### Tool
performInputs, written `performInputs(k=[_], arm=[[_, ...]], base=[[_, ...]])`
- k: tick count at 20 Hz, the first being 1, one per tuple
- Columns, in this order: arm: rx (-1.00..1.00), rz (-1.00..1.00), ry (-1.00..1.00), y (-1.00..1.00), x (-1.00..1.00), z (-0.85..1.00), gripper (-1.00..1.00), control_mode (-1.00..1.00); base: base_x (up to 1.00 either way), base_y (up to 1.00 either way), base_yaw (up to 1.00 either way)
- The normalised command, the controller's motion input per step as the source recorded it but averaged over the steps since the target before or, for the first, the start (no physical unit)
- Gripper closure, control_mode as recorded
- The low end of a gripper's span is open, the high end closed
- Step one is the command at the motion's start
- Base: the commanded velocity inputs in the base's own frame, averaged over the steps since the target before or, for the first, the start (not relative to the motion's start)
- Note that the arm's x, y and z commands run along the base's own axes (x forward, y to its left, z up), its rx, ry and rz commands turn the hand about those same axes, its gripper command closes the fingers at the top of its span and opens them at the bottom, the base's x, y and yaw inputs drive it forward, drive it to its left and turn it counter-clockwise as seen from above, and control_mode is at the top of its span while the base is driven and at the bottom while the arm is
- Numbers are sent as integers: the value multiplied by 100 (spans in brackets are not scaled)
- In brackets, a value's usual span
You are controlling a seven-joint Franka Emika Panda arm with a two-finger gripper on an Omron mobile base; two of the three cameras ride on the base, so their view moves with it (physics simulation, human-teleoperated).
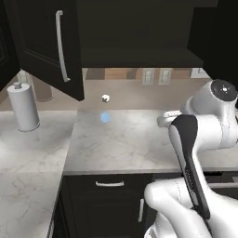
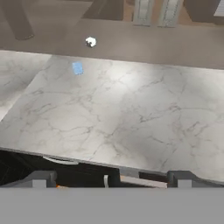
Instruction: Close all open cabinet doors.
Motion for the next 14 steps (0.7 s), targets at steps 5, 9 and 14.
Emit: performInputs(k=[5,9,14], arm=[[-3,-3,-37,-24,-100,0,-100,-100],[-4,-1,-35,-32,-100,1,-100,-100],[-3,-2,-32,-31,-100,5,-100,-100]], base=[[0,0,0],[0,0,0],[0,0,0]])
